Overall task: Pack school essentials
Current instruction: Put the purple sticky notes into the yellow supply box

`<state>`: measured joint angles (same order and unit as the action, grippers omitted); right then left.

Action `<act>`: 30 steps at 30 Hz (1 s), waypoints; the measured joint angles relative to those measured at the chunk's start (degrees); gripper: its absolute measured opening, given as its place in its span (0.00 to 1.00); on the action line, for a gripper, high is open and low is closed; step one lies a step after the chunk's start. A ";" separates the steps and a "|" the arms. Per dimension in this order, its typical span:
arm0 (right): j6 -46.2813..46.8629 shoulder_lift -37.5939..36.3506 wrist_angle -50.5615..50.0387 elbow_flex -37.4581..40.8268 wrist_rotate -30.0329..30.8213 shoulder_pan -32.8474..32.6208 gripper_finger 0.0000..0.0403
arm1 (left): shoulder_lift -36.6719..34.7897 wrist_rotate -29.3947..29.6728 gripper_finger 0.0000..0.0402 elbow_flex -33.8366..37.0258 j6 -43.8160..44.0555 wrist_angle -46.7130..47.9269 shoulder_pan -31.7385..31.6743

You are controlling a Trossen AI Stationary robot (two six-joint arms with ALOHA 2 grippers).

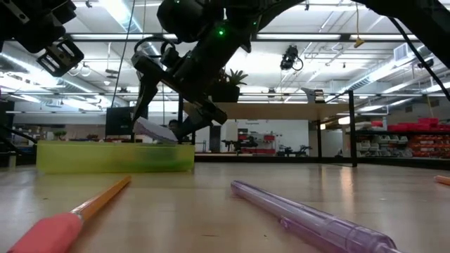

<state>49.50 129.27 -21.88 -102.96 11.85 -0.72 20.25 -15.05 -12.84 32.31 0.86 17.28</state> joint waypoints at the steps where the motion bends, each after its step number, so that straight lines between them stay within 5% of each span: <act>1: -0.10 0.00 0.05 0.00 0.00 0.17 0.99 | 0.00 0.00 0.36 0.00 0.01 0.00 0.00; 21: -6.27 0.00 -3.01 -2.93 -2.58 0.60 0.99 | -0.01 0.02 0.34 0.00 0.03 0.02 -0.01; 25: -15.56 0.00 -4.27 -5.57 -5.02 0.38 0.99 | -0.02 0.01 0.34 0.00 0.04 0.02 0.00; 30: -39.67 -0.02 -4.70 -6.38 -5.26 -1.02 0.99 | -0.02 0.02 0.34 0.00 0.05 0.20 -0.01</act>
<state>9.82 129.25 -26.58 -109.34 6.59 -1.73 20.23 -15.03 -12.84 32.36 1.06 17.27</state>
